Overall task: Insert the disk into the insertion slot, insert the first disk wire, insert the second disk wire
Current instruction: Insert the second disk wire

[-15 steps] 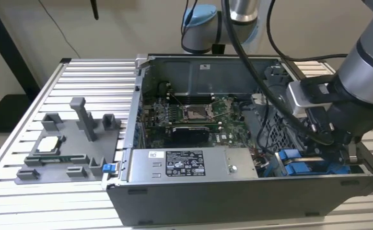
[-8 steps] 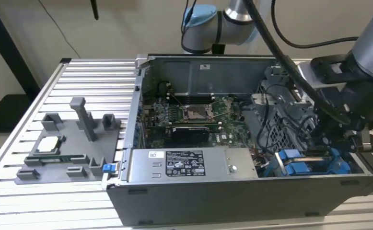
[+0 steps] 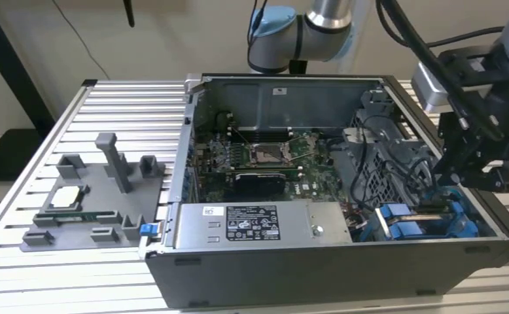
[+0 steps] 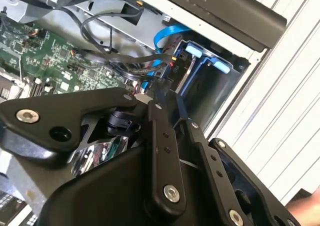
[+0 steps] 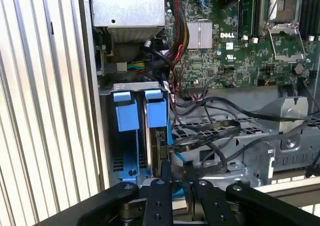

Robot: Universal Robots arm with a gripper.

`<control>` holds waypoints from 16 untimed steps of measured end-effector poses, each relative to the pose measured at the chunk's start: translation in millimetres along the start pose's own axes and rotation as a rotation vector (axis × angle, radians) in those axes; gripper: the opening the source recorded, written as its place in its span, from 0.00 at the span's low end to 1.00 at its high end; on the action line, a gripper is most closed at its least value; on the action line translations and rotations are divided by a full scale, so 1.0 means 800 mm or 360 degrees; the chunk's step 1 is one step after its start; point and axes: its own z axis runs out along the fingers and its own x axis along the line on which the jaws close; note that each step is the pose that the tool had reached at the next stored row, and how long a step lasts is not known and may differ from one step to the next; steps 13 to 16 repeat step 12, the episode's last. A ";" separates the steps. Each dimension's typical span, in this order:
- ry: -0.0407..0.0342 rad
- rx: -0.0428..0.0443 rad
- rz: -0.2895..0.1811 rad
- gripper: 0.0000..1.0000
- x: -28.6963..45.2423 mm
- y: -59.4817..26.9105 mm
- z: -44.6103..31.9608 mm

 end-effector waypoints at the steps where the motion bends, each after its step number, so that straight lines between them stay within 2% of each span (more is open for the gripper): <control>1: 0.0000 0.0000 0.0000 1.00 -0.0008 -0.001 -0.0041; 5: 0.0000 0.0000 0.0000 1.00 -0.0025 -0.002 -0.0124; 16: 0.0000 0.0000 0.0000 1.00 -0.0028 -0.002 -0.0134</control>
